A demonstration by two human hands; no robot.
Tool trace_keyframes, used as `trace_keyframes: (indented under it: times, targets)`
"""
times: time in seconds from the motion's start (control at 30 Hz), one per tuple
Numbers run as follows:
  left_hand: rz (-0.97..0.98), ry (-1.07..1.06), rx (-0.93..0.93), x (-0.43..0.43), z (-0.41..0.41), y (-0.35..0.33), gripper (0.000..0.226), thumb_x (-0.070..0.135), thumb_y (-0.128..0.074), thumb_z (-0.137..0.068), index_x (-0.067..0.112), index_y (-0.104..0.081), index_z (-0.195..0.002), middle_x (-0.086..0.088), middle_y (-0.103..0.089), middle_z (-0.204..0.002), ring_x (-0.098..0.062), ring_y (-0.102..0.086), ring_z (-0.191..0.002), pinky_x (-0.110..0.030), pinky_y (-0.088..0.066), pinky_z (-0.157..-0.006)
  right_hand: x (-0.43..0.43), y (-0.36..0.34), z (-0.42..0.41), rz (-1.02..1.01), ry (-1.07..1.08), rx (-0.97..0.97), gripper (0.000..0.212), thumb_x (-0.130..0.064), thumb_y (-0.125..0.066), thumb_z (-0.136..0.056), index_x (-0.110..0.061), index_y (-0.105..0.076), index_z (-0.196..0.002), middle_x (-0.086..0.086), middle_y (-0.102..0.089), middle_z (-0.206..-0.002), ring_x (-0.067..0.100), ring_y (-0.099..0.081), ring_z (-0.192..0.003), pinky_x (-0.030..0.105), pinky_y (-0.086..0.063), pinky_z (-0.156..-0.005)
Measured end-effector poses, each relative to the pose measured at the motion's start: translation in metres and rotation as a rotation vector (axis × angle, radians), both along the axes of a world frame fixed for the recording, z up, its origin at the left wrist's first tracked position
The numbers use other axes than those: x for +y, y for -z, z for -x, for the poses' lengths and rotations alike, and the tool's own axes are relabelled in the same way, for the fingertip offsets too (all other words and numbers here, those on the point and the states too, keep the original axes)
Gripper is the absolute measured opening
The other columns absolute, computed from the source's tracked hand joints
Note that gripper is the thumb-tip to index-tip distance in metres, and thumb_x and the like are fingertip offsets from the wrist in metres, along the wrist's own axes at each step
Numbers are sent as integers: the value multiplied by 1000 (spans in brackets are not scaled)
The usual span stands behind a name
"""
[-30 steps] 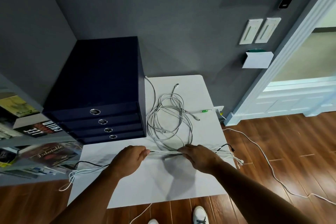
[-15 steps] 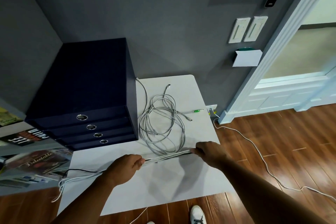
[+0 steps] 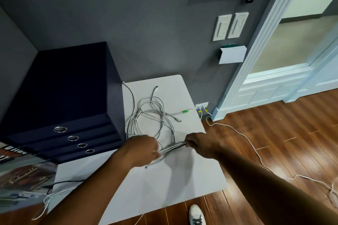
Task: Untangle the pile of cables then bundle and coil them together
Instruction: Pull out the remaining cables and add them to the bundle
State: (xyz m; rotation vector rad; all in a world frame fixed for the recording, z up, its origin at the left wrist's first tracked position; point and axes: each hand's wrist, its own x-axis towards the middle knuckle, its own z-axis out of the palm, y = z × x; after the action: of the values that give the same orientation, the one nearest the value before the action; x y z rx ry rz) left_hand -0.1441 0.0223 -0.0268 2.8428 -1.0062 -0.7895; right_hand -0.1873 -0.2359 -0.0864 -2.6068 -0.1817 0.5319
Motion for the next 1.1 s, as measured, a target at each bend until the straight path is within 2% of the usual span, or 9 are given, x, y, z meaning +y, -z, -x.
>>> trace_keyframes:
  times: [0.1, 0.2, 0.3, 0.43, 0.5, 0.6, 0.77, 1.0, 1.1]
  targets:
    - [410, 68, -35, -38, 6, -3, 26, 38, -46, -99, 27, -66, -111, 7, -65, -109, -16, -61, -99, -36, -51, -86, 1, -11, -3, -27, -34, -51, 20, -18, -47, -101, -13, -66, -106, 2, -68, -110, 22, -60, -101, 23, -39, -77]
    - [568, -79, -5, -68, 11, 17, 38, 30, -40, -105, 21, -50, -140, 1, -57, -135, -19, -55, -120, -36, -45, -101, 1, -22, -5, -34, -65, -102, 24, -21, -46, -103, -10, -66, -110, 2, -68, -114, 20, -59, -105, 10, -31, -71]
    - [554, -255, 123, -82, 16, 37, 33, 39, -34, -104, 23, -58, -119, -2, -69, -113, -26, -64, -106, -43, -51, -89, -2, -26, -5, -82, -60, -96, 23, -18, -46, -104, -5, -64, -106, 8, -67, -108, 22, -56, -93, 14, -28, -72]
    - [491, -266, 112, -88, 12, 45, 31, 38, -38, -103, 21, -64, -108, -3, -71, -108, -29, -64, -103, -41, -52, -82, -7, -28, -2, -90, -45, -55, 17, -7, -46, -101, -6, -63, -98, 2, -56, -89, 12, -44, -73, 7, -32, -62]
    - [456, -273, 118, -89, 6, 45, 30, 35, -41, -103, 19, -65, -97, -1, -69, -90, -29, -64, -94, -38, -50, -74, -17, -31, -2, -71, -6, -51, 18, -8, -49, -99, -5, -67, -100, 4, -61, -85, 11, -48, -69, 5, -33, -61]
    - [442, -283, 114, -88, 4, 42, 32, 34, -43, -104, 19, -64, -85, 10, -52, -62, -13, -55, -65, -31, -36, -58, -35, -35, -3, -15, 9, -31, 22, -21, -54, -100, -10, -73, -94, -5, -59, -74, -1, -54, -60, 7, -34, -57]
    - [465, -269, 139, -82, 6, 46, 34, 34, -42, -105, 20, -63, -81, 7, -50, -59, -4, -46, -56, -31, -32, -60, -60, -16, 1, 23, 137, 3, 56, -65, -49, -89, -15, -67, -73, 1, -66, -71, 15, -58, -65, 23, -41, -60]
    - [482, -347, 173, -74, -1, 54, 40, 39, -44, -104, 27, -57, -68, -2, -58, -64, -18, -58, -67, -36, -47, -70, -71, -12, 12, 75, 47, -242, 25, -30, -45, -104, -18, -66, -104, 0, -70, -100, 11, -53, -79, 7, -30, -61]
    - [479, -343, 174, -70, -5, 52, 41, 41, -43, -103, 26, -57, -68, -1, -60, -64, -18, -59, -67, -34, -47, -70, -75, -5, 16, 157, 25, -324, 29, -39, -41, -103, -24, -65, -102, -2, -70, -97, 19, -61, -85, 14, -35, -64]
